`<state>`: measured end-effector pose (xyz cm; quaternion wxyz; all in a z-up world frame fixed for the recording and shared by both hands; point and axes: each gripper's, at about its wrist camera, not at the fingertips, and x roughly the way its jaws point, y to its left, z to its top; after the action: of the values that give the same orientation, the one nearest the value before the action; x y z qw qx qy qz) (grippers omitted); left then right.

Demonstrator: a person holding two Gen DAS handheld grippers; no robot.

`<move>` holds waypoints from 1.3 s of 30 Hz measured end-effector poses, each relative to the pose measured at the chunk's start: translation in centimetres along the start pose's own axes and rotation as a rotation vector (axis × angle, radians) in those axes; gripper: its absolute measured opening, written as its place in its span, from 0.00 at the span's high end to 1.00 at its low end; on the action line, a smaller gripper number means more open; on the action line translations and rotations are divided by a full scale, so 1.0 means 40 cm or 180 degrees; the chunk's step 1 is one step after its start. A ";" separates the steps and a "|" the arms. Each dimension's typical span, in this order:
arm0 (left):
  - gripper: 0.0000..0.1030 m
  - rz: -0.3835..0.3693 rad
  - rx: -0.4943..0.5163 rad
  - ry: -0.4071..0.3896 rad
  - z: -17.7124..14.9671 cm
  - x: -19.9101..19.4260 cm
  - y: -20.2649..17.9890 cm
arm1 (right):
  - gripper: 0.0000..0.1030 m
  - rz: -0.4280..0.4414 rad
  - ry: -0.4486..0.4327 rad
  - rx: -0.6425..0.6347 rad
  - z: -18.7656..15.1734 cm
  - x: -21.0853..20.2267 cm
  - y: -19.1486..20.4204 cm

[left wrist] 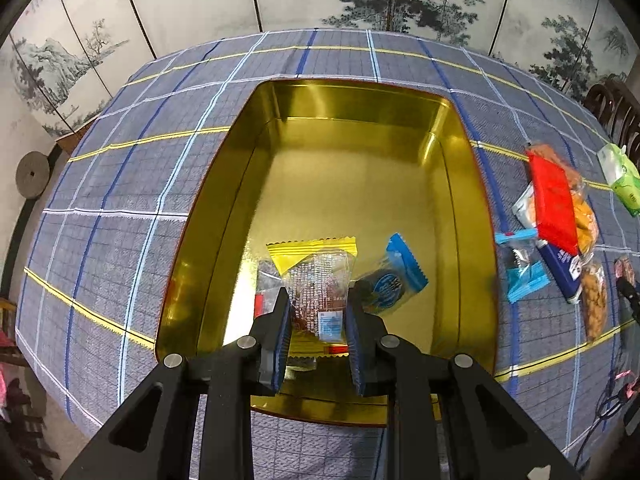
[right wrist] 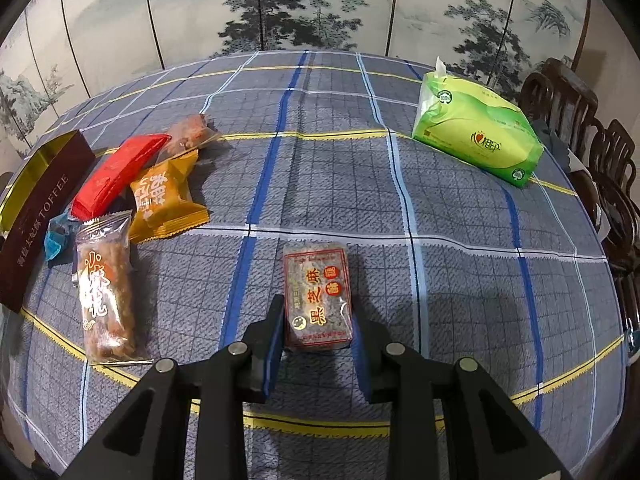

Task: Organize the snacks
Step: 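Lower the yellow-topped bag into the tin and open the left tool, then carry the boxed cake into the tin and open the right tool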

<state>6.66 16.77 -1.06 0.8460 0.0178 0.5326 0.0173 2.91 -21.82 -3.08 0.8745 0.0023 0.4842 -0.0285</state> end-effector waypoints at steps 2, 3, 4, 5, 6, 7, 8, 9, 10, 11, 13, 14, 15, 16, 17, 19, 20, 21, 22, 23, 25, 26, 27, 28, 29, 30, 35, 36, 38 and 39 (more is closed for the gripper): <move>0.77 0.0004 0.0021 -0.0014 0.000 0.000 0.000 | 0.71 0.0005 0.0003 0.0028 0.000 0.000 -0.003; 0.77 0.0009 0.0029 -0.0018 -0.001 0.001 -0.001 | 0.71 -0.0004 -0.0002 0.0045 0.000 -0.001 -0.003; 0.76 0.0012 0.0035 -0.0021 0.000 0.001 0.000 | 0.71 -0.0018 -0.0007 0.0059 0.000 -0.003 -0.004; 0.76 0.0017 0.0045 -0.0025 0.000 0.001 0.000 | 0.71 -0.0020 -0.0007 0.0067 0.001 -0.003 -0.005; 0.76 0.0024 0.0057 -0.0030 -0.001 0.001 -0.002 | 0.71 -0.0018 -0.0008 0.0080 0.002 -0.005 -0.005; 0.76 0.0026 0.0065 -0.0035 -0.002 0.001 -0.004 | 0.71 -0.0029 -0.0019 0.0090 0.004 -0.008 -0.004; 0.74 0.0021 0.0067 -0.0039 -0.002 0.001 -0.004 | 0.71 -0.0034 -0.0029 0.0098 0.005 -0.011 -0.003; 0.71 0.0011 0.0072 -0.0043 -0.004 0.000 -0.006 | 0.71 -0.0030 -0.0040 0.0104 0.007 -0.016 -0.002; 0.68 -0.0004 0.0077 -0.0041 -0.006 0.000 -0.008 | 0.71 -0.0029 -0.0053 0.0107 0.009 -0.020 -0.001; 0.62 -0.0014 0.0082 -0.0040 -0.007 0.000 -0.010 | 0.71 -0.0034 -0.0073 0.0109 0.010 -0.026 0.002; 0.58 -0.0039 0.0102 -0.0049 -0.011 0.000 -0.016 | 0.71 -0.0026 -0.0108 0.0111 0.015 -0.038 0.008; 0.56 -0.0044 0.0116 -0.0060 -0.013 -0.001 -0.019 | 0.71 -0.0020 -0.0120 0.0115 0.018 -0.043 0.010; 0.54 -0.0053 0.0134 -0.0072 -0.015 -0.002 -0.021 | 0.71 -0.0014 -0.0134 0.0112 0.021 -0.048 0.013; 0.53 -0.0067 0.0147 -0.0083 -0.015 -0.004 -0.024 | 0.71 -0.0002 -0.0148 0.0091 0.025 -0.055 0.022; 0.50 -0.0088 0.0161 -0.0099 -0.017 -0.007 -0.026 | 0.71 0.0009 -0.0157 0.0077 0.030 -0.059 0.027; 0.45 -0.0129 0.0178 -0.0138 -0.018 -0.016 -0.030 | 0.71 0.0050 -0.0192 0.0034 0.039 -0.071 0.049; 0.42 -0.0149 0.0183 -0.0169 -0.018 -0.024 -0.031 | 0.71 0.0074 -0.0203 0.0012 0.045 -0.075 0.059; 0.41 -0.0162 0.0181 -0.0195 -0.017 -0.030 -0.031 | 0.71 0.0109 -0.0220 -0.0008 0.051 -0.079 0.072; 0.40 -0.0182 0.0177 -0.0231 -0.017 -0.039 -0.029 | 0.71 0.0143 -0.0237 -0.0034 0.057 -0.084 0.087; 0.39 -0.0202 0.0169 -0.0269 -0.016 -0.049 -0.026 | 0.71 0.0172 -0.0248 -0.0061 0.062 -0.088 0.102; 0.37 -0.0222 0.0130 -0.0330 -0.014 -0.067 -0.015 | 0.71 0.0251 -0.0276 -0.0127 0.074 -0.096 0.141; 0.35 -0.0225 0.0101 -0.0361 -0.013 -0.076 -0.007 | 0.71 0.0293 -0.0288 -0.0157 0.079 -0.097 0.160; 0.34 -0.0227 0.0075 -0.0383 -0.012 -0.082 0.001 | 0.71 0.0331 -0.0299 -0.0188 0.083 -0.100 0.178; 0.33 -0.0224 0.0041 -0.0411 -0.012 -0.090 0.011 | 0.71 0.0386 -0.0311 -0.0234 0.089 -0.103 0.204; 0.33 -0.0215 0.0011 -0.0429 -0.012 -0.096 0.021 | 0.71 0.0451 -0.0321 -0.0286 0.095 -0.106 0.233; 0.32 -0.0193 -0.0019 -0.0440 -0.014 -0.101 0.031 | 0.71 0.0512 -0.0331 -0.0338 0.101 -0.110 0.262; 0.32 0.0043 -0.0153 -0.0438 -0.023 -0.110 0.080 | 0.71 0.0781 -0.0350 -0.0594 0.118 -0.116 0.399; 0.32 0.0096 -0.0186 -0.0441 -0.027 -0.112 0.090 | 0.71 0.0833 -0.0345 -0.0644 0.120 -0.117 0.425; 0.31 0.0202 -0.0285 -0.0446 -0.034 -0.116 0.118 | 0.71 0.0939 -0.0334 -0.0767 0.122 -0.118 0.483; 0.30 0.0217 -0.0314 -0.0446 -0.039 -0.118 0.127 | 0.71 0.0996 -0.0320 -0.0825 0.122 -0.119 0.510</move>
<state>3.18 21.64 2.76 0.8799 -0.0046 0.4698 0.0710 5.59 -1.39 3.04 0.8843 -0.0365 0.4332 0.1701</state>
